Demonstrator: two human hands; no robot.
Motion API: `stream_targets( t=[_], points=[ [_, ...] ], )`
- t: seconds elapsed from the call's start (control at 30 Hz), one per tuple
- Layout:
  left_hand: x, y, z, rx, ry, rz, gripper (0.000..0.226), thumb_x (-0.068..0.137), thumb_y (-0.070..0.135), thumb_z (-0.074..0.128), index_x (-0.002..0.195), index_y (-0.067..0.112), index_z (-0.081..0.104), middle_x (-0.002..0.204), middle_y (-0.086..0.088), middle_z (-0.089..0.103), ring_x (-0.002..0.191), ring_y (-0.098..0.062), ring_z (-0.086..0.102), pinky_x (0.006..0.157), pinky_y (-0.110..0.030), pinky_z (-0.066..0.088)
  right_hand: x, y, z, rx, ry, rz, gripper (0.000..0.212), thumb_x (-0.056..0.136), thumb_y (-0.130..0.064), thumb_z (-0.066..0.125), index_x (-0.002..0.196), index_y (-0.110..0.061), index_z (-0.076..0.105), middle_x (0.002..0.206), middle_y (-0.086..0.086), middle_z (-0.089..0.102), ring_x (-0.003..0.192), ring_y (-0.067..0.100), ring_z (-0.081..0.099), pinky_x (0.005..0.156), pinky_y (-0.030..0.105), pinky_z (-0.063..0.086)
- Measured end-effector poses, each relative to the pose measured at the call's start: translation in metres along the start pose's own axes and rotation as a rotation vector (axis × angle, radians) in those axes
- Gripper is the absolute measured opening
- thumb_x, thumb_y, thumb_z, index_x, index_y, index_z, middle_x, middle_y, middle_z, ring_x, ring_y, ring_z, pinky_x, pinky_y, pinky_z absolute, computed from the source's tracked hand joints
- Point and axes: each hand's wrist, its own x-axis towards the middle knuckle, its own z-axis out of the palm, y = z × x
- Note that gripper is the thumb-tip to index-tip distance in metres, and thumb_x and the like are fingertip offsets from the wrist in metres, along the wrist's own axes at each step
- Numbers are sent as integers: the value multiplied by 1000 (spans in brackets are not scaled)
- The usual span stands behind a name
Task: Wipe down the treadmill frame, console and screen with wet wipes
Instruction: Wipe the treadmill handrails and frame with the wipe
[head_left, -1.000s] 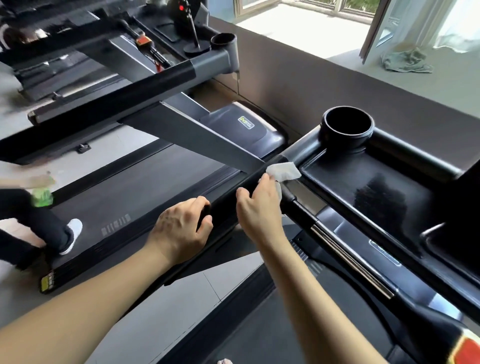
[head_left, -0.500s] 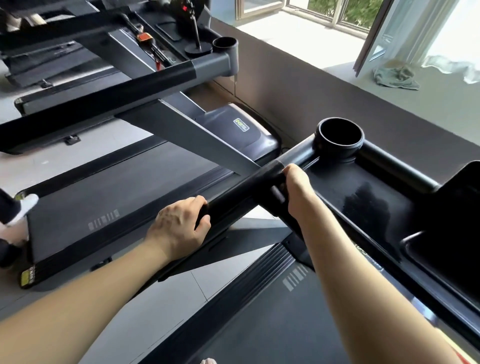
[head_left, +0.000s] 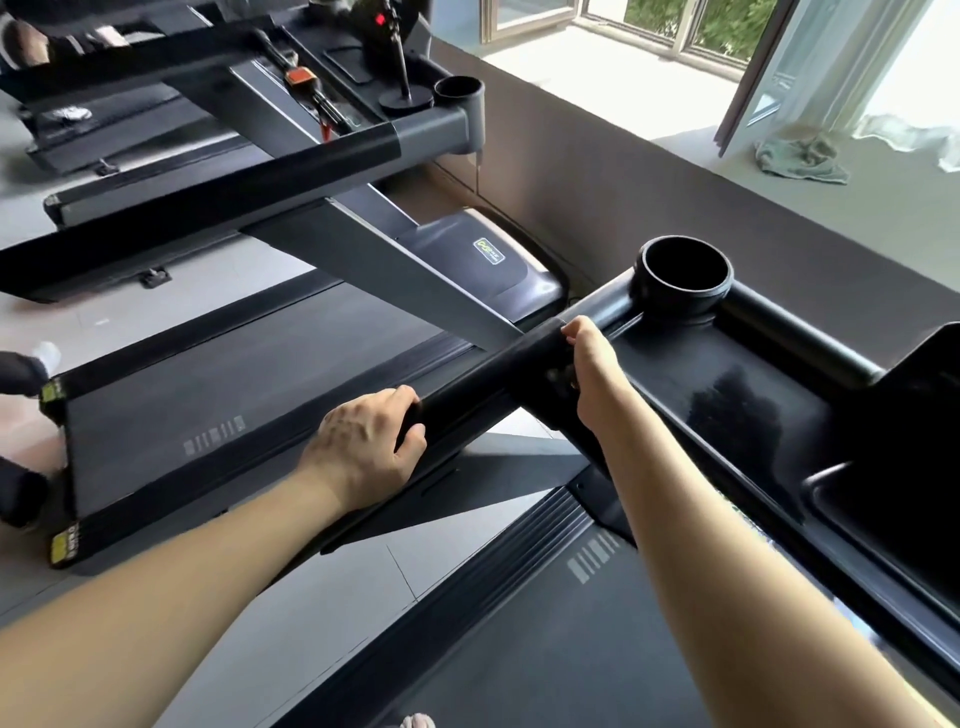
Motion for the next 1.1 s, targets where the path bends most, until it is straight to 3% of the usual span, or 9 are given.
stream_targets(
  t=[0.1,0.17,0.3,0.37,0.43,0.53,0.7,0.97,1.1],
  points=[
    [-1,0,1,1,4,4,41,89,50,29,105,21,54,96,0,66,90,-26,62,79,-41,51,-8,-1,-3,27,-22,-17,18,84,-31,51,81,-17,61,58,-3,53,54,17,50,57,26,42],
    [-1,0,0,1,6,2,42,89,50,29,106,21,54,96,0,66,89,-26,62,79,-41,51,-11,3,2,-20,6,-108,21,82,-35,50,82,-17,61,73,2,60,75,25,58,79,31,47],
    [0,0,1,2,12,3,42,90,51,28,105,22,54,95,1,66,88,-25,62,78,-40,50,-31,35,29,-380,85,-408,47,89,-39,44,118,-4,55,116,15,62,114,33,55,103,38,40],
    [0,0,1,4,6,2,43,89,51,28,106,22,54,96,0,66,90,-26,62,78,-41,50,-50,59,42,-532,104,-545,74,88,-44,42,143,5,39,151,26,43,142,36,38,120,46,28],
    [0,-1,2,9,7,8,43,90,51,29,107,21,54,97,0,67,91,-27,63,79,-41,50,-61,83,50,-731,86,-659,88,91,-51,34,156,7,20,165,26,19,155,36,15,127,44,13],
    [0,-2,3,7,7,15,42,90,51,30,107,22,55,98,1,67,92,-26,63,80,-41,50,-60,93,45,-966,120,-741,94,92,-63,17,159,3,15,167,23,14,156,36,8,128,41,8],
    [-1,-2,2,-3,8,8,40,90,51,29,105,23,53,96,3,65,90,-24,62,80,-41,50,-10,53,22,-1099,242,-736,95,96,-68,13,158,4,20,165,26,19,156,37,12,127,44,11],
    [0,-3,3,-11,17,13,37,91,50,30,103,24,53,94,3,65,87,-24,61,79,-41,50,47,17,-6,-966,388,-542,97,100,-68,29,158,7,9,166,30,8,156,36,9,127,42,10],
    [0,-2,3,-6,18,17,38,91,50,30,104,23,53,94,2,65,88,-24,61,79,-41,50,21,39,10,-981,341,-634,94,101,-67,26,157,7,17,164,32,12,156,38,11,127,42,10]
  ],
)
